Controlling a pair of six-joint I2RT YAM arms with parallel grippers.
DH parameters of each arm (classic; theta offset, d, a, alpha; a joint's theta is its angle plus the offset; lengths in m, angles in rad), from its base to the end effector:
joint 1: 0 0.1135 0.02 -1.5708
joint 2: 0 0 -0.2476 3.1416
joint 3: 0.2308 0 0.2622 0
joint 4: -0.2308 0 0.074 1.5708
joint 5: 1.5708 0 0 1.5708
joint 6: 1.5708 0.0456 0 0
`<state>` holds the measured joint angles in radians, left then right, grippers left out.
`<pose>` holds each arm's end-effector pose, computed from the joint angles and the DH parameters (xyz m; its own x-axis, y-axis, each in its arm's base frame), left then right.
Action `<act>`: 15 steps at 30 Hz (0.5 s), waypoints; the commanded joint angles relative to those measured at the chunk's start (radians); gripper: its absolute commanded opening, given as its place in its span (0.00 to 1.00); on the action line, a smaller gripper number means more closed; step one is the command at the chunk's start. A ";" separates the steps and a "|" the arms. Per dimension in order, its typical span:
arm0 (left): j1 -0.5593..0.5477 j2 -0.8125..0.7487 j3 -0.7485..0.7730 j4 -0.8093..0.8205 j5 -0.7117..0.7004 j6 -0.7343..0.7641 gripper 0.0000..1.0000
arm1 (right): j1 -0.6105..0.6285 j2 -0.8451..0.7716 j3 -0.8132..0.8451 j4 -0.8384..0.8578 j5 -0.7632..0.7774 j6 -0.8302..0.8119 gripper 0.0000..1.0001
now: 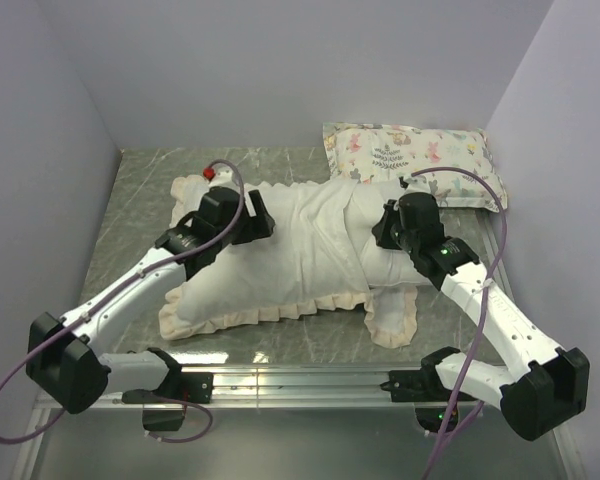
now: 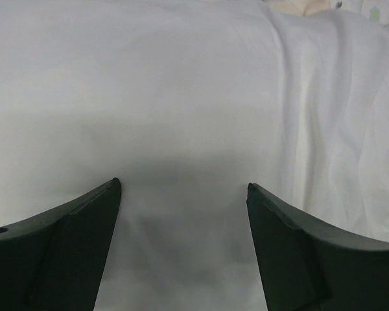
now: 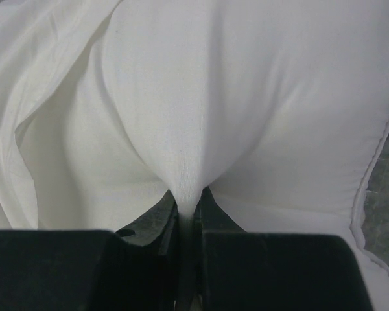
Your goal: Remove the pillowcase from the pillow
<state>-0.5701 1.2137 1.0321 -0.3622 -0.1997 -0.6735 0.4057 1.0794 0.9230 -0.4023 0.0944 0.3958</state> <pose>0.2548 -0.1526 0.2970 -0.5813 -0.3535 -0.7329 0.0301 0.8907 -0.4535 0.2460 0.1010 0.2880 -0.5726 0.1718 -0.8017 -0.1070 0.9538 0.2808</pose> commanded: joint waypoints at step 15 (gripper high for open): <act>-0.100 0.170 0.098 -0.010 -0.038 0.031 0.20 | 0.036 0.019 0.031 0.068 0.033 -0.006 0.00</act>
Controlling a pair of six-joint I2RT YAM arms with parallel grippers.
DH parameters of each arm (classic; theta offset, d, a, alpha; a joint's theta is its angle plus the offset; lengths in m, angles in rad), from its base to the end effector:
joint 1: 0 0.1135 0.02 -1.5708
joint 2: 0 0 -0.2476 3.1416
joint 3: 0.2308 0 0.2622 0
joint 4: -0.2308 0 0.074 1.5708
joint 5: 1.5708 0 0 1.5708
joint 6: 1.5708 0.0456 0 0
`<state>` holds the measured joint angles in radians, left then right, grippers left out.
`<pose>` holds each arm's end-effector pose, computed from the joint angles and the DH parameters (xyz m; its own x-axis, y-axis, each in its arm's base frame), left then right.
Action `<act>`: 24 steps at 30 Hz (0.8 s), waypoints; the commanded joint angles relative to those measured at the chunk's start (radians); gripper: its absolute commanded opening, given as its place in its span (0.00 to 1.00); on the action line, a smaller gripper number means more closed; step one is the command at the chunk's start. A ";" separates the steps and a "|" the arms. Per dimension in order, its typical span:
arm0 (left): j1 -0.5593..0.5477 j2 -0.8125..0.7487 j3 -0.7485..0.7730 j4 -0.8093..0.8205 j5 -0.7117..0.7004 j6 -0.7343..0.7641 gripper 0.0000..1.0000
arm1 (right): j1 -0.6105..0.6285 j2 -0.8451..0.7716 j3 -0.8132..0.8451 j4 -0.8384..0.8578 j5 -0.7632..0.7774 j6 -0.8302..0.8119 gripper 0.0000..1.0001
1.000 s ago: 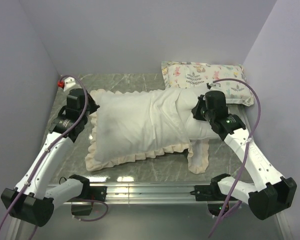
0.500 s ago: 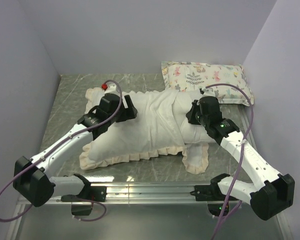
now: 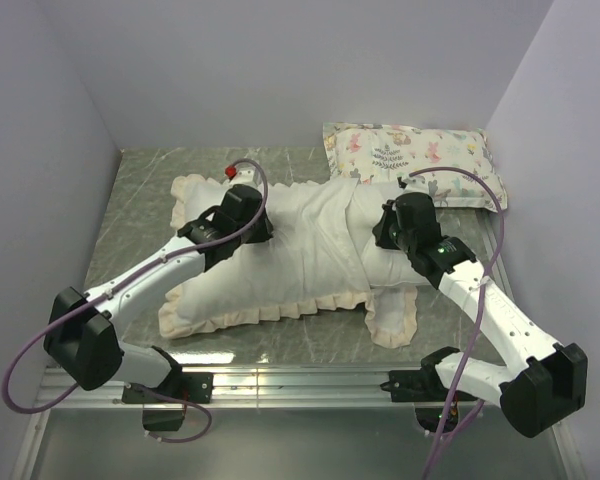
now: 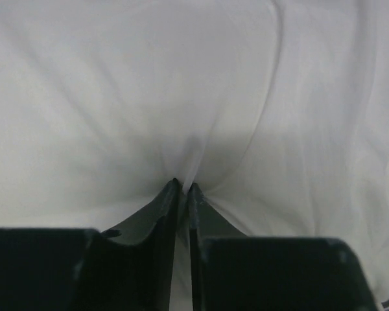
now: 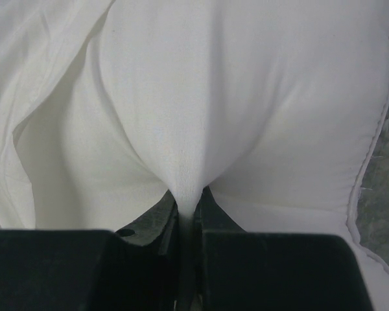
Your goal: Remove the pillowcase from the pillow
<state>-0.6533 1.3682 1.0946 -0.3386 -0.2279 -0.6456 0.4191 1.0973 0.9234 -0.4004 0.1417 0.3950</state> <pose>0.2676 -0.1918 0.2768 -0.6324 -0.2540 -0.7318 0.0811 0.9178 -0.3887 0.2482 0.1035 0.2840 -0.5714 0.1625 -0.8044 -0.0809 0.9643 0.2523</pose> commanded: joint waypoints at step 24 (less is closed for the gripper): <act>0.629 -0.301 -0.015 -0.139 -0.118 0.014 0.01 | -0.126 -0.097 0.146 -0.037 -0.030 -0.013 0.00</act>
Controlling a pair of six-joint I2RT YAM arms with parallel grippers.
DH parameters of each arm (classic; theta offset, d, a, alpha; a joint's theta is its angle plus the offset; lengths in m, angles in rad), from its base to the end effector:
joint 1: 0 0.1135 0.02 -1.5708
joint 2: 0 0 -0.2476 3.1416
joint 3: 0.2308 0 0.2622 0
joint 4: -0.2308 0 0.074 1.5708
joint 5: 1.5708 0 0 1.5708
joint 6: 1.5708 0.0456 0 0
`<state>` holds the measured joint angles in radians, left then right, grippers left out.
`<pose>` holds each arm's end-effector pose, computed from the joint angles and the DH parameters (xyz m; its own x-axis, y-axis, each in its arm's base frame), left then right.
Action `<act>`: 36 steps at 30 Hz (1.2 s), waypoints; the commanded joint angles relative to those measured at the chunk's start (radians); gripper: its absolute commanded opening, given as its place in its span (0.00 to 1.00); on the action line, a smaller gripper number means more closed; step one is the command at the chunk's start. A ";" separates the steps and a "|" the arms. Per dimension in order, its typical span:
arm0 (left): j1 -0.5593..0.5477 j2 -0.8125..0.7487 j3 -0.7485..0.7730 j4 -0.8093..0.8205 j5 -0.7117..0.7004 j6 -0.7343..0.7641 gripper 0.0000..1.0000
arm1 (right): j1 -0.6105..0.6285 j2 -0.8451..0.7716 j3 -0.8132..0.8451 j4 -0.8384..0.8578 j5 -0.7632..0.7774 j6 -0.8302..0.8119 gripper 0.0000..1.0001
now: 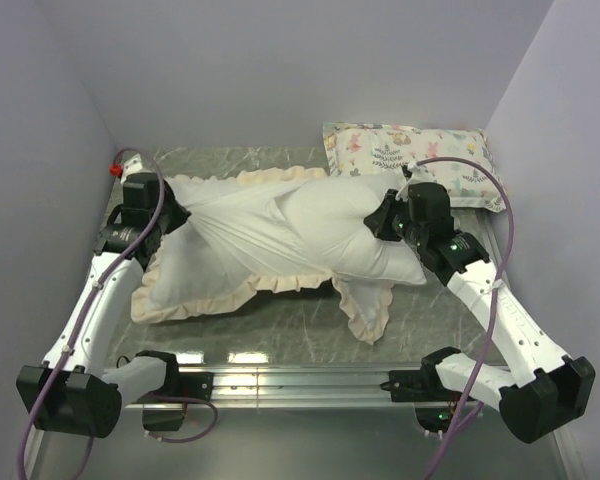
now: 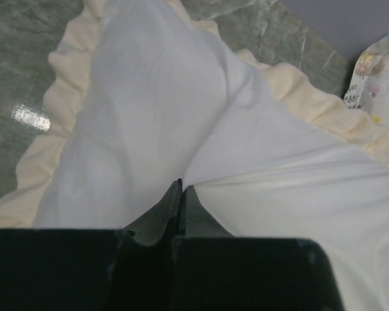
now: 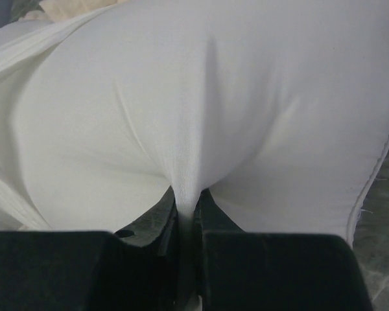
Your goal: Remove the pillowcase from the pillow
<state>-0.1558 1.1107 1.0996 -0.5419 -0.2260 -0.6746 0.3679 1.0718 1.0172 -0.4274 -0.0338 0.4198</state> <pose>0.2651 -0.0313 0.3303 -0.3820 -0.5562 -0.7381 -0.3531 0.8259 -0.4396 0.2473 0.0970 0.3214 -0.5529 0.2235 -0.8027 -0.1775 0.9097 0.3755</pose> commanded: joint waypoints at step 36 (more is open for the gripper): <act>-0.646 -0.222 -0.342 -0.030 -0.255 -0.198 0.10 | 0.114 -0.021 -0.006 0.019 0.228 -0.018 0.00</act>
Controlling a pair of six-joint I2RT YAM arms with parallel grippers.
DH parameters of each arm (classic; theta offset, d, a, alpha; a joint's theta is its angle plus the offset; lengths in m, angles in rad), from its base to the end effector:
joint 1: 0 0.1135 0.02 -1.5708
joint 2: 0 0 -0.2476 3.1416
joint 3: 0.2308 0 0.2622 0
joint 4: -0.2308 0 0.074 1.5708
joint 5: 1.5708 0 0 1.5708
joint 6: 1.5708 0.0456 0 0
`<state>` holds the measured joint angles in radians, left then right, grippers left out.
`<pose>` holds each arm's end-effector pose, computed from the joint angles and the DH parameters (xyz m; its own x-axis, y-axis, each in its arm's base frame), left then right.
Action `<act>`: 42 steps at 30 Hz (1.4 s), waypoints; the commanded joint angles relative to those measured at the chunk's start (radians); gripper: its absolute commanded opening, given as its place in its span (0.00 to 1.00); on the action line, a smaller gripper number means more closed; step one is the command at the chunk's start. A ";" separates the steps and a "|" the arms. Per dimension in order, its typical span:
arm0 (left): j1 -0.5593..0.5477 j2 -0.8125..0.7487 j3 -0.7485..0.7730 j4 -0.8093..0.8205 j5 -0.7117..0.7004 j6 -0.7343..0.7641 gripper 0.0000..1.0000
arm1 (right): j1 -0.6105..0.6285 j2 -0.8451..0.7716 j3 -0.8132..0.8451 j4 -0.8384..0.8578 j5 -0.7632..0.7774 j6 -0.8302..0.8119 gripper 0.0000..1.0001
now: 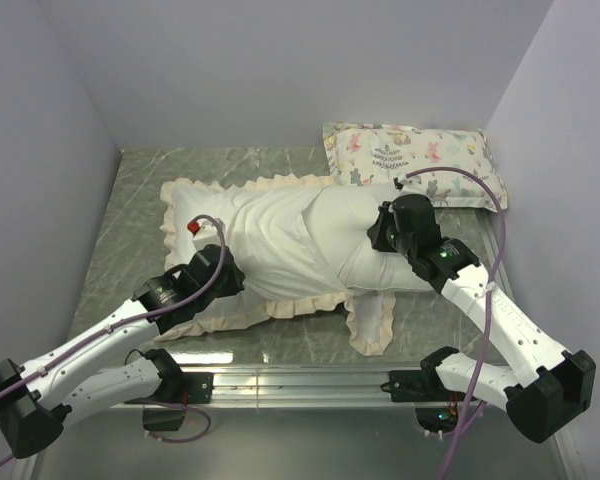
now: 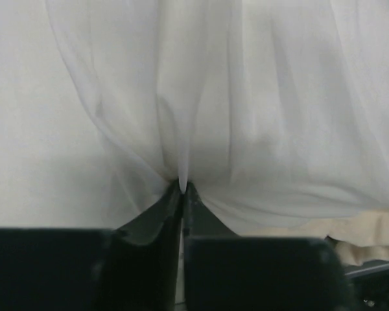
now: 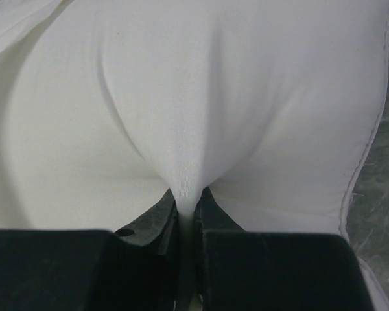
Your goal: Remove the pillowcase from the pillow
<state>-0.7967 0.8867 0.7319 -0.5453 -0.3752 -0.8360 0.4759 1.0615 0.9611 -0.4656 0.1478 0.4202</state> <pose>0.1616 -0.1413 0.2503 -0.6502 -0.3224 -0.6879 -0.0195 0.9123 -0.4091 0.2340 0.1130 0.2999 -0.5750 0.1576 -0.8028 -0.1184 0.9549 0.2722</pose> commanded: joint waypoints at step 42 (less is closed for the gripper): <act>0.012 -0.060 0.135 -0.119 0.116 0.100 0.74 | 0.026 0.025 0.137 0.008 0.004 -0.043 0.00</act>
<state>-0.7296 0.8471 0.9138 -0.6178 -0.1864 -0.6617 0.4896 1.0874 1.0363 -0.5388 0.1322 0.3866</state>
